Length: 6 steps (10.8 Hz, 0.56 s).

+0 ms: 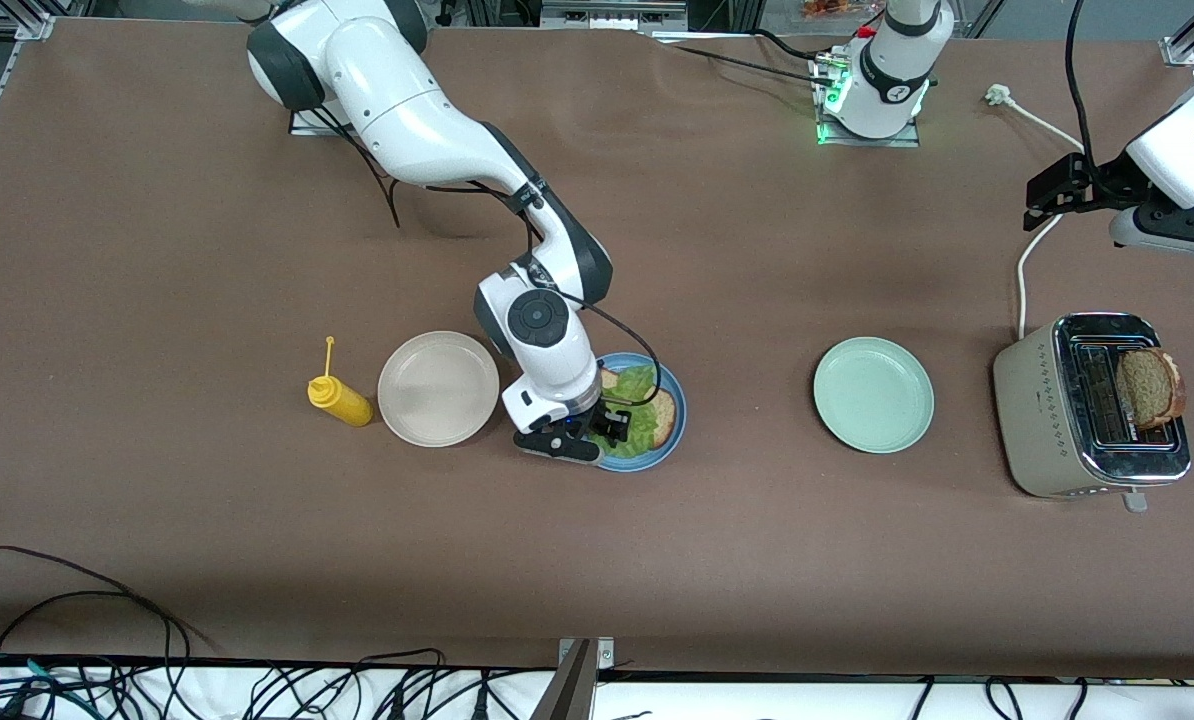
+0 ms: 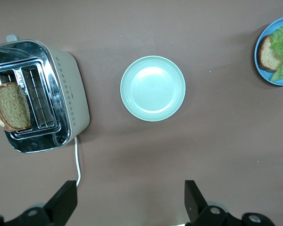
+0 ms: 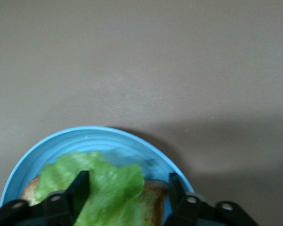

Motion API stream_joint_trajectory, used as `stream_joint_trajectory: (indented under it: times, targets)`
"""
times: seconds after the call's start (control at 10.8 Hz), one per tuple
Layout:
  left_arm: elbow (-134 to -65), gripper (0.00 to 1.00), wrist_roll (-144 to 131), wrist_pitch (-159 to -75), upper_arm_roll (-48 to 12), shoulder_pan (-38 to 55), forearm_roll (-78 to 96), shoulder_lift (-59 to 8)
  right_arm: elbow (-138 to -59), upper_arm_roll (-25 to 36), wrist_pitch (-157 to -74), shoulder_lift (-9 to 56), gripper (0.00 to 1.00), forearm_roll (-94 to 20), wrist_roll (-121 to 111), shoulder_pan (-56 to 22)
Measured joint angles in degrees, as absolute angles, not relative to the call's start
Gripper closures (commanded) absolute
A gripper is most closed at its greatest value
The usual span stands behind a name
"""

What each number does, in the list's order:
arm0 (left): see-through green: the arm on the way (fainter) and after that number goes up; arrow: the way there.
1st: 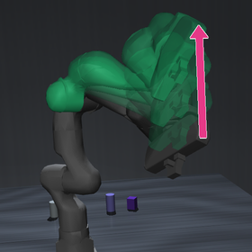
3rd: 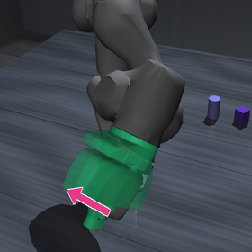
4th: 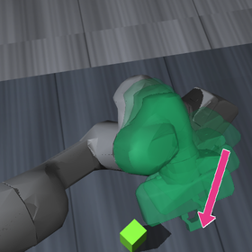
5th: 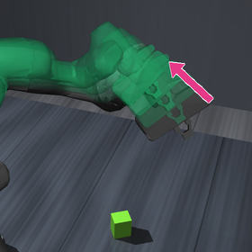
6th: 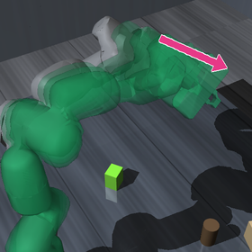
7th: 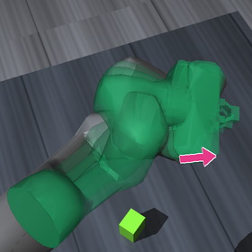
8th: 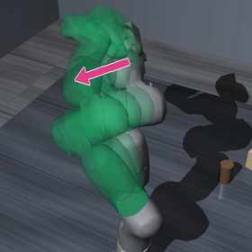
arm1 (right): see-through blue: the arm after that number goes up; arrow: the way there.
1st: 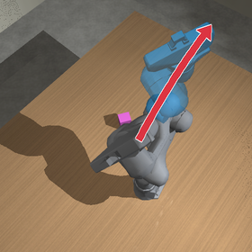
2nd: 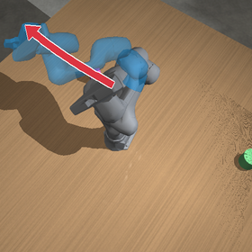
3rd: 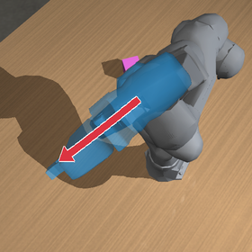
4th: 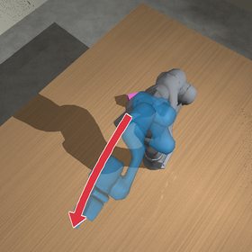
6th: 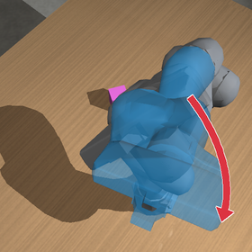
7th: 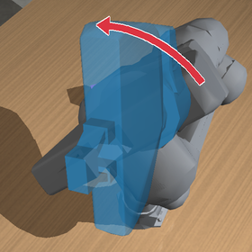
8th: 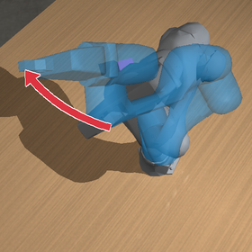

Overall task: Make sandwich in blue plate with both arms
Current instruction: 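Lower the lettuce onto the toast and open the right gripper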

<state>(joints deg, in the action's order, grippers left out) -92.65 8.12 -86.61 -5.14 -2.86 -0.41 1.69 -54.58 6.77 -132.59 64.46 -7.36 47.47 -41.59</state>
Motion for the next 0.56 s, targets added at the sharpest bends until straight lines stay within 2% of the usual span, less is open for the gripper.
stream_joint_trajectory:
  times: [0.28,0.56]
  targets:
    - [-92.7,0.0,8.1,-86.6,-5.1,-2.9,-0.4,1.7,-52.7,7.7,-122.9,63.2,0.0,-7.4,43.6,-41.3]
    - [-92.7,0.0,8.1,-86.6,-5.1,-2.9,-0.4,1.7,-52.2,7.7,-118.4,60.4,0.0,-7.6,41.4,-40.8]
